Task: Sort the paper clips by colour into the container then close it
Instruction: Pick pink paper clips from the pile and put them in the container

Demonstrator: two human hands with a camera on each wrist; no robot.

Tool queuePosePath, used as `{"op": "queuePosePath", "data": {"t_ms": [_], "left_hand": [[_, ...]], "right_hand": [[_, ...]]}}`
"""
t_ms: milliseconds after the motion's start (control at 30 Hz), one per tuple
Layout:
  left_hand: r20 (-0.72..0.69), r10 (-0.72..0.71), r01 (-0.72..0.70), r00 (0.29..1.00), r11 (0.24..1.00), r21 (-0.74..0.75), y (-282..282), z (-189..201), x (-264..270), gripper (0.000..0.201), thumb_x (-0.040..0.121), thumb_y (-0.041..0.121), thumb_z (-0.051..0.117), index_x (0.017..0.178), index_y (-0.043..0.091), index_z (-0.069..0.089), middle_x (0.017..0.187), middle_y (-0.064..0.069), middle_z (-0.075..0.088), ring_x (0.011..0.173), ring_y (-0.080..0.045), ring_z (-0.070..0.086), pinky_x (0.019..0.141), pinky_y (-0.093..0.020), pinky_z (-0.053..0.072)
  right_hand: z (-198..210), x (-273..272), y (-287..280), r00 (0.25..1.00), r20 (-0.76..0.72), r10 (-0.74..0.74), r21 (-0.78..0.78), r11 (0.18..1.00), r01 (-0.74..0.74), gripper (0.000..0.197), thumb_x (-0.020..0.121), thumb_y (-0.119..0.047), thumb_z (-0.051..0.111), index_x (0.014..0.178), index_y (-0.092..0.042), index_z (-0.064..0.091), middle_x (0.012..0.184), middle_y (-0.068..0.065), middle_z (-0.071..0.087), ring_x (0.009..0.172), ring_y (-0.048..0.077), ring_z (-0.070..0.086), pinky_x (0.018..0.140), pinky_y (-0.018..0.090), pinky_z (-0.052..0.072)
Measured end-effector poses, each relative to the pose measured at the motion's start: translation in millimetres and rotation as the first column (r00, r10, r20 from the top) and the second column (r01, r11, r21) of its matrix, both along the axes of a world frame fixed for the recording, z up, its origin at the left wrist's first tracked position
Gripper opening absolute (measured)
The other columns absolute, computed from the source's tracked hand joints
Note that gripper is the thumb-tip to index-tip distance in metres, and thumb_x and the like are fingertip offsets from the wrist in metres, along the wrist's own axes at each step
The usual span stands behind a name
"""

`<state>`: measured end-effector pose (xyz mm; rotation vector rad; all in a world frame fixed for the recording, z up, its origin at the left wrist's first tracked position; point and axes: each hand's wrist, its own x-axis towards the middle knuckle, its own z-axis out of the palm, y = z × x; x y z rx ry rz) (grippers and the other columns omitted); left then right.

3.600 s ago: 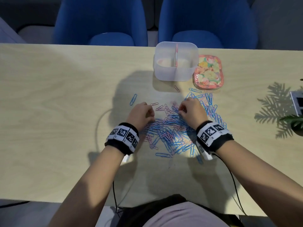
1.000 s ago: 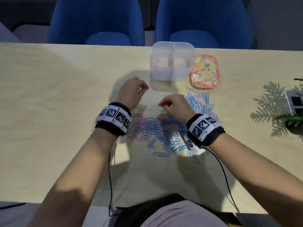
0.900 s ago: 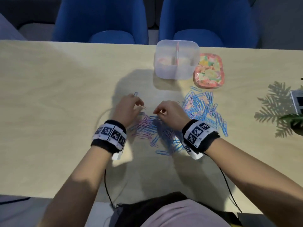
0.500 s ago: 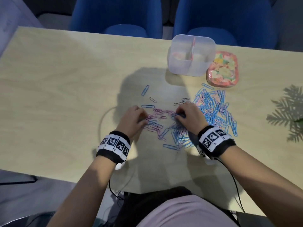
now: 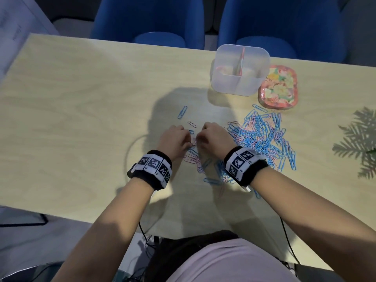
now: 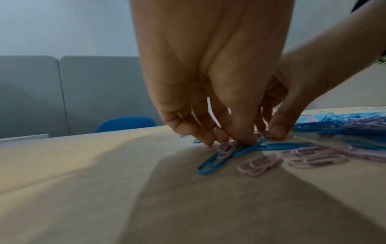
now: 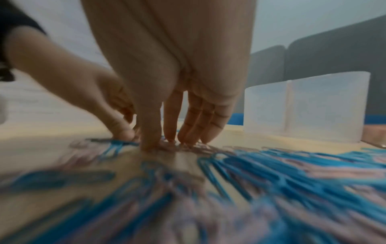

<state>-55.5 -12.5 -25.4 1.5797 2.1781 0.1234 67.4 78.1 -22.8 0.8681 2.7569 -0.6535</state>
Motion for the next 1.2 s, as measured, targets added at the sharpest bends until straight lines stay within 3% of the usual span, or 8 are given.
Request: {"op": "queuePosePath", "data": {"t_ms": [167,267,367,567,733,833,1000,1200], "left_hand": [[-0.076,-0.072,0.071,0.995,0.997,-0.011,3.5,-4.9,4.7,0.023,0.091,0.028,0.052,0.101,0.009,0.059,0.111,-0.010,0.055,0.103,-0.029,0.052,0.082,-0.038,0.039],[-0.094,-0.092,0.092,0.991,0.996,-0.007,7.2,-1.3,6.1,0.020,0.092,0.029,0.050,0.103,0.015,0.058,0.110,-0.007,0.061,0.106,-0.028,0.054,0.086,-0.037,0.037],[-0.060,-0.044,0.048,0.997,0.997,0.053,7.4,0.0,4.9,0.018,0.092,0.029,0.051,0.099,0.016,0.061,0.104,-0.005,0.067,0.102,-0.026,0.056,0.086,-0.035,0.036],[0.225,0.051,-0.093,0.973,0.979,0.181,7.3,-1.4,4.0,0.014,0.088,0.022,0.058,0.093,0.010,0.064,0.094,-0.007,0.069,0.091,-0.025,0.061,0.081,-0.035,0.046],[0.273,0.026,-0.098,0.962,0.962,0.256,34.0,12.9,4.2,0.017,0.088,0.021,0.061,0.097,0.010,0.068,0.093,-0.009,0.069,0.086,-0.025,0.062,0.082,-0.038,0.049],[0.268,0.023,-0.114,0.963,0.937,0.330,63.2,31.2,-0.8,0.019,0.089,0.022,0.060,0.099,0.009,0.070,0.094,-0.009,0.069,0.083,-0.023,0.063,0.080,-0.032,0.048],[0.164,0.064,-0.128,0.984,0.900,0.416,131.5,60.1,-12.7,0.023,0.091,0.020,0.054,0.104,0.011,0.070,0.105,-0.013,0.070,0.094,-0.030,0.062,0.083,-0.035,0.046],[0.017,0.009,-0.015,1.000,0.927,0.375,183.9,63.9,-12.6,0.026,0.093,0.021,0.045,0.079,0.010,0.064,0.090,-0.014,0.066,0.086,-0.029,0.053,0.081,-0.038,0.043]], "right_hand": [[-8.8,10.2,-5.6,0.997,-0.053,0.063,0.107,0.993,-0.057,0.021,0.087,-0.012,0.053,0.098,-0.003,0.069,0.095,0.019,0.063,0.094,0.037,0.059,0.077,0.042,0.042],[-10.6,15.2,-3.7,0.999,0.025,0.039,0.157,0.987,-0.043,0.020,0.090,-0.018,0.050,0.100,-0.007,0.064,0.101,0.015,0.064,0.106,0.034,0.052,0.087,0.043,0.036],[-3.1,22.5,10.7,0.981,-0.065,-0.182,-0.066,0.982,0.177,0.019,0.089,-0.021,0.055,0.095,-0.007,0.066,0.099,0.013,0.068,0.101,0.031,0.055,0.088,0.038,0.038],[56.9,15.7,77.3,0.696,-0.288,-0.657,-0.563,0.705,0.432,0.016,0.091,-0.016,0.057,0.084,-0.004,0.065,0.071,0.005,0.058,0.057,0.006,0.052,0.056,0.019,0.043],[71.6,-17.9,147.2,0.602,-0.342,-0.722,-0.488,0.684,0.543,0.031,0.087,-0.010,0.058,0.058,-0.016,0.050,0.060,0.001,0.052,0.042,0.000,0.051,0.041,0.014,0.039],[65.9,-31.2,163.4,0.659,-0.327,-0.677,-0.322,0.736,0.596,0.025,0.084,-0.010,0.057,0.060,-0.004,0.058,0.063,0.011,0.062,0.044,-0.002,0.052,0.056,0.021,0.049],[66.8,-36.2,160.1,0.729,-0.286,-0.622,-0.258,0.782,0.567,0.027,0.086,-0.002,0.042,0.091,0.013,0.064,0.100,0.029,0.066,0.079,0.035,0.060,0.087,0.047,0.052],[70.9,-7.0,139.5,0.654,-0.476,-0.588,-0.218,0.800,0.560,0.026,0.085,-0.003,0.043,0.092,-0.002,0.069,0.096,0.013,0.070,0.089,0.024,0.063,0.084,0.031,0.050]]}}
